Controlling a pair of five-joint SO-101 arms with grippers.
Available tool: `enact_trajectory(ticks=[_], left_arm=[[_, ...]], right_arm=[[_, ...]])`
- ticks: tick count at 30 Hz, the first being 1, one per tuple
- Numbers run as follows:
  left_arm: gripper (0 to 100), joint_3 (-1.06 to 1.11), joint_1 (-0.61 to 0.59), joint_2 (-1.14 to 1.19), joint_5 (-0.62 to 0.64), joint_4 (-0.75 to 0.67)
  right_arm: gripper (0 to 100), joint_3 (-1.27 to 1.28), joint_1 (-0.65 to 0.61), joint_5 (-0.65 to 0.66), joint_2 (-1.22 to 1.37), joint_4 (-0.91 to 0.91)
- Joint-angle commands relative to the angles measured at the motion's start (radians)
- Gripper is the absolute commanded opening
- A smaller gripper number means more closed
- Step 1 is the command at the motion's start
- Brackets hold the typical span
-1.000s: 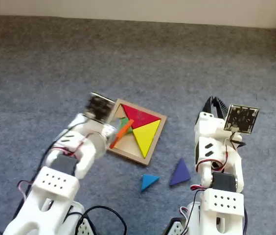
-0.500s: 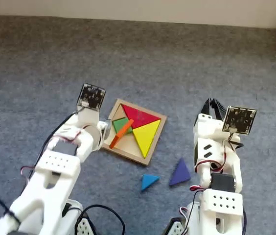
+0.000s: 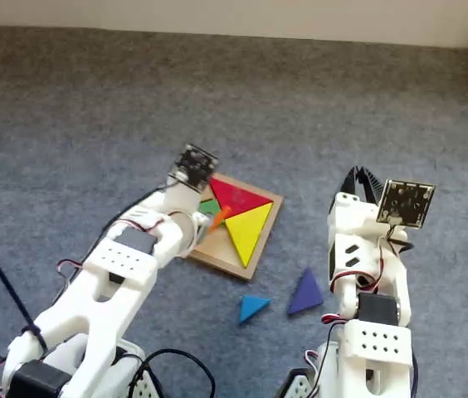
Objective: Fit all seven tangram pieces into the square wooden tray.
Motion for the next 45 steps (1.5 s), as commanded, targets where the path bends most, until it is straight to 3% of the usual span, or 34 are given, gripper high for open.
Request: enact_trajectory(ticks=[1,13,20,24,32,45], left_arm=[[18,-0.012,0.047,-0.001,-0.048,0.002],[18,-0.018,-0.03,-0.007,-0.048,0.015],[18,-0.148,-0.039,-0.007,-0.051,0.333],[18,-0.182,-0.038,-0.007,-0.051,0.425],[26,-0.185,-0.031,-0.005,-0.1,0.491],[26,-0.18,-0.099,0.005,-0.104,0.462]], right_arm=[[4.9,-0.018,-0.019,0.0,-0.022,-0.024],[4.9,-0.018,-0.019,0.0,-0.022,-0.024],[4.9,-0.018,-0.019,0.0,-0.022,-0.024],[4.9,-0.018,-0.019,0.0,-0.022,-0.024],[4.9,-0.018,-0.019,0.0,-0.022,-0.024],[4.9,-0.018,-0.019,0.0,-0.022,-0.024]])
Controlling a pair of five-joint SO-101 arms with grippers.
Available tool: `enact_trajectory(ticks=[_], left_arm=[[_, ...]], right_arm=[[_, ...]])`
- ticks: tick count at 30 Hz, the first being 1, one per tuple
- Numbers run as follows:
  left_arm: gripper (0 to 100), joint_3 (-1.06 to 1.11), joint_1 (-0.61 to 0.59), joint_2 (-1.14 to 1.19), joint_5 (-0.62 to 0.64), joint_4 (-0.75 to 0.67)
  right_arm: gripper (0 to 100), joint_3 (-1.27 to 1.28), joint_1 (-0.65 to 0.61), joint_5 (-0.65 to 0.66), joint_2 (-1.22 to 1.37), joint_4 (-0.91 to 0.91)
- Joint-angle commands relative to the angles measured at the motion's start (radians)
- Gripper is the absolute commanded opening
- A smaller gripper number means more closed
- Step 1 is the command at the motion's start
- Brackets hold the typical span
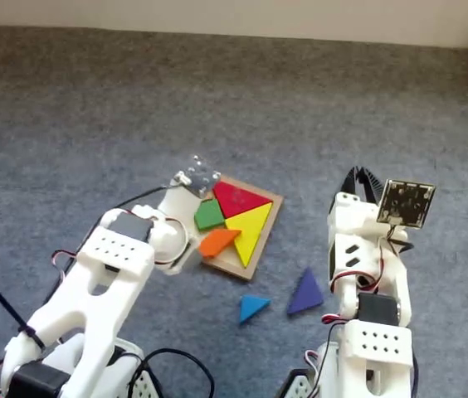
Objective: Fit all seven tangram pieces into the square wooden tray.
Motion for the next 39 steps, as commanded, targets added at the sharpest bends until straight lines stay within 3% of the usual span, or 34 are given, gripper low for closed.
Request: enact_trajectory(ticks=[1,11,24,39], left_arm=[[26,-0.047,-0.053,0.004,-0.008,-0.026],[26,-0.047,-0.051,0.008,-0.008,-0.023],[23,-0.203,-0.111,0.269,-0.008,-0.029],[23,-0.199,-0.101,0.159,0.1,-0.078]], right_arm=[[4.9,-0.018,-0.019,0.0,-0.022,-0.024],[4.9,-0.018,-0.019,0.0,-0.022,-0.024],[4.9,-0.018,-0.019,0.0,-0.022,-0.024],[4.9,-0.018,-0.019,0.0,-0.022,-0.024]])
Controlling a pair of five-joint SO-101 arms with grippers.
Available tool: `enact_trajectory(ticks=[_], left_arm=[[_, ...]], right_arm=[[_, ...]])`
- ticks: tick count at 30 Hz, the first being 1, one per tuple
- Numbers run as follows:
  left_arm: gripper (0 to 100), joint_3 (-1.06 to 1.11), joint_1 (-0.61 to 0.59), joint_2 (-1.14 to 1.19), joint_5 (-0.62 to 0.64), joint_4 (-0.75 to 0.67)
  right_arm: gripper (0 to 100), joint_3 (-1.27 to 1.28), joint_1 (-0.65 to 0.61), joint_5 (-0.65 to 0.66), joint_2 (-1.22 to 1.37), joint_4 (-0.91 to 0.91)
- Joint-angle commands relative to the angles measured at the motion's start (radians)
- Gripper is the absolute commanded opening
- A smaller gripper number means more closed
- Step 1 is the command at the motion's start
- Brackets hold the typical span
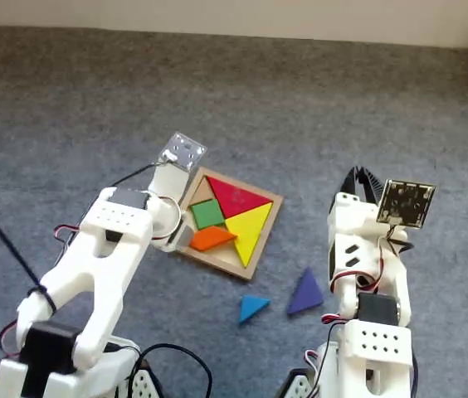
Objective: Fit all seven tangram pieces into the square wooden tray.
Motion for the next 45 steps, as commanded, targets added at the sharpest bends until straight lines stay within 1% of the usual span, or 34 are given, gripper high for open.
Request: enact_trajectory(ticks=[1,5,8,12,18,22,25,30,33,36,39,42,45], left_arm=[[23,-0.042,0.005,-0.097,0.061,-0.015],[23,-0.042,0.064,-0.108,0.087,-0.052],[23,-0.05,0.09,-0.061,0.112,-0.106],[23,-0.051,0.108,0.018,0.11,-0.176],[23,-0.071,0.111,0.05,0.107,-0.18],[23,-0.054,0.162,0.051,0.037,-0.18],[23,-0.031,0.197,0.051,0.021,-0.183],[23,-0.002,0.219,0.051,-0.04,-0.181],[23,0.018,0.234,0.041,-0.054,-0.181],[23,0.015,0.206,0.007,-0.003,-0.184],[23,0.021,0.153,-0.087,0.069,-0.184],[23,0.024,0.11,-0.16,0.114,-0.184],[23,0.018,0.088,-0.145,0.132,-0.186]], right_arm=[[4.9,-0.018,-0.019,0.0,-0.022,-0.024],[4.9,-0.018,-0.019,0.0,-0.022,-0.024],[4.9,-0.018,-0.019,0.0,-0.022,-0.024],[4.9,-0.018,-0.018,0.0,-0.022,-0.024],[4.9,-0.018,-0.018,0.0,-0.022,-0.024],[4.9,-0.018,-0.018,0.0,-0.022,-0.024],[4.9,-0.018,-0.018,0.0,-0.022,-0.024],[4.9,-0.018,-0.018,0.0,-0.024,-0.024],[4.9,-0.018,-0.018,0.0,-0.024,-0.024],[4.9,-0.018,-0.018,0.0,-0.024,-0.024],[4.9,-0.018,-0.018,0.0,-0.024,-0.024],[4.9,-0.018,-0.018,0.0,-0.024,-0.024],[4.9,-0.018,-0.018,0.0,-0.024,-0.024]])
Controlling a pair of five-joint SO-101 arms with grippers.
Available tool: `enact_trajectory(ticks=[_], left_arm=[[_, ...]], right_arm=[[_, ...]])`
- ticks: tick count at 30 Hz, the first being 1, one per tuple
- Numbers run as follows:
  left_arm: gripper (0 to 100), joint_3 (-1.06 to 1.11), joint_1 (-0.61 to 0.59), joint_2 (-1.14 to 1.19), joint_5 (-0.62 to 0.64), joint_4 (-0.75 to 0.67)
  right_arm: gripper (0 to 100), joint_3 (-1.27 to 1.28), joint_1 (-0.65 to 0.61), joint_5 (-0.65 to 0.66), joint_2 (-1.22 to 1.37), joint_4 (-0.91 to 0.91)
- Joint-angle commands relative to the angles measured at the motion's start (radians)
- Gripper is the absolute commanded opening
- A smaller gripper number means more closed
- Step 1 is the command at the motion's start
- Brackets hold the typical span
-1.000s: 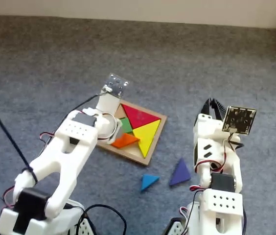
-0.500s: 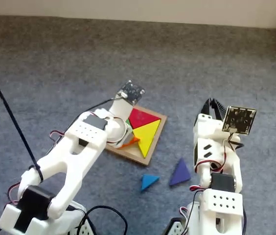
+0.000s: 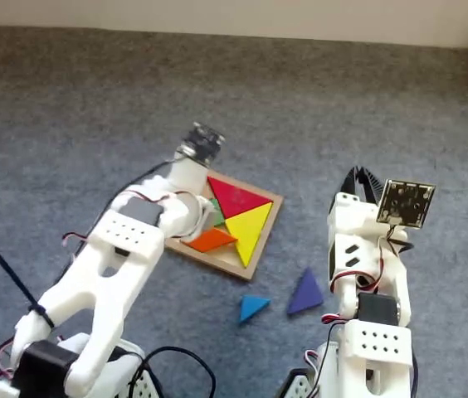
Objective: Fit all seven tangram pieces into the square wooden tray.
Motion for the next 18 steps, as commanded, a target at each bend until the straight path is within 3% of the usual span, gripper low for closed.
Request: enact_trajectory(ticks=[1,10,18], left_arm=[[23,-0.018,-0.024,-0.007,0.025,-0.017],[23,-0.16,-0.018,0.269,0.008,-0.031],[23,-0.16,0.09,0.297,-0.078,0.031]], right_arm=[[4.9,-0.018,-0.018,0.0,-0.024,-0.024],[4.9,-0.018,-0.018,0.0,-0.024,-0.024],[4.9,-0.018,-0.018,0.0,-0.024,-0.024]])
